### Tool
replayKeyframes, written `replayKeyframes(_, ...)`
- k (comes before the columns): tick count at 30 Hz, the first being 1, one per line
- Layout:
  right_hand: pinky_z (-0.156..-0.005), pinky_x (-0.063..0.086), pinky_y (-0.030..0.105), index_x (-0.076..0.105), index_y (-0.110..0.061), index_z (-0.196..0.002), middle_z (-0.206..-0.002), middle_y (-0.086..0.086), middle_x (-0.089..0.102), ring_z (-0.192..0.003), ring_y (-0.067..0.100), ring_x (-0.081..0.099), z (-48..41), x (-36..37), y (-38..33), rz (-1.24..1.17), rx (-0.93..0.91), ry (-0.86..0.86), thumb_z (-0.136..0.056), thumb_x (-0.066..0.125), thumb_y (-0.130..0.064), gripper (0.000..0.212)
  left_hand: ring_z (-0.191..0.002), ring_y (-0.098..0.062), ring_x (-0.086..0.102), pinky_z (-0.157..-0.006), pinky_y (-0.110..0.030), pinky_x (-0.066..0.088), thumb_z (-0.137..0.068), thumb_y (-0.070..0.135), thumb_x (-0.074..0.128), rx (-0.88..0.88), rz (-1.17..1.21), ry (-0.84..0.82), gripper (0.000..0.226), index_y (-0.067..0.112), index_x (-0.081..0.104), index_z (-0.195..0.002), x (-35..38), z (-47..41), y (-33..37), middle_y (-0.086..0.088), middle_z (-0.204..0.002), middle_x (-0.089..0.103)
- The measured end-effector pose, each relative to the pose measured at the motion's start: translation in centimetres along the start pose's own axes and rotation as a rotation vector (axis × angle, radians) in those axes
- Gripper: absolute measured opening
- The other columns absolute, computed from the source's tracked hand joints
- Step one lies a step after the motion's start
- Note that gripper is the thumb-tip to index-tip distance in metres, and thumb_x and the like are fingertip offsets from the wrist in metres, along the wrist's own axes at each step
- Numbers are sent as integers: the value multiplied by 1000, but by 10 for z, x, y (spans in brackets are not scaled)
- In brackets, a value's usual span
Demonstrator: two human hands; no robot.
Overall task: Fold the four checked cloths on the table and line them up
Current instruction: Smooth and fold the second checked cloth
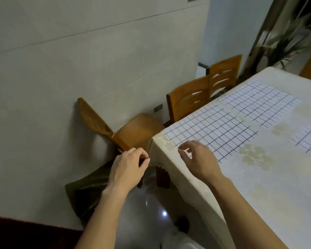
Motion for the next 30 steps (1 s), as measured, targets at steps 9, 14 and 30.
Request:
replayKeyframes(9,-83,53,28,67,-26,-116,-115,-7,66,-98,9,62,-115,3,66,-29,164,57,-102,53,-37,24,-94,-1,54,-83,-18,44,-101,41,58,147,-134,-147,14,37,60,-114,30,-150,31,20,-109,59)
replayKeyframes(14,-82,55,36,68,-25,-114,-112,-7,67,-95,13,65,-134,-1,117,-69,313,126,-101,53,-36,23,-94,0,46,-84,-19,39,-100,38,60,289,-137,-251,22,33,61,-122,63,-212,65,14,-116,61)
replayKeyframes(30,-123,-10,45,-22,-19,-156,-163,7,-29,-151,31,-25,-94,180,190,107,933,-231,-97,22,-71,91,-157,-31,-8,-126,-55,3,-99,39,62,697,-365,-845,91,33,-2,-163,278,-300,80,3,-170,-14)
Point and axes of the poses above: each hand's wrist, its own z-axis away from the middle knuckle, its own x-axis out of the palm, y = z × x, the point moved 6 cm from there along -z, towards the middle knuckle
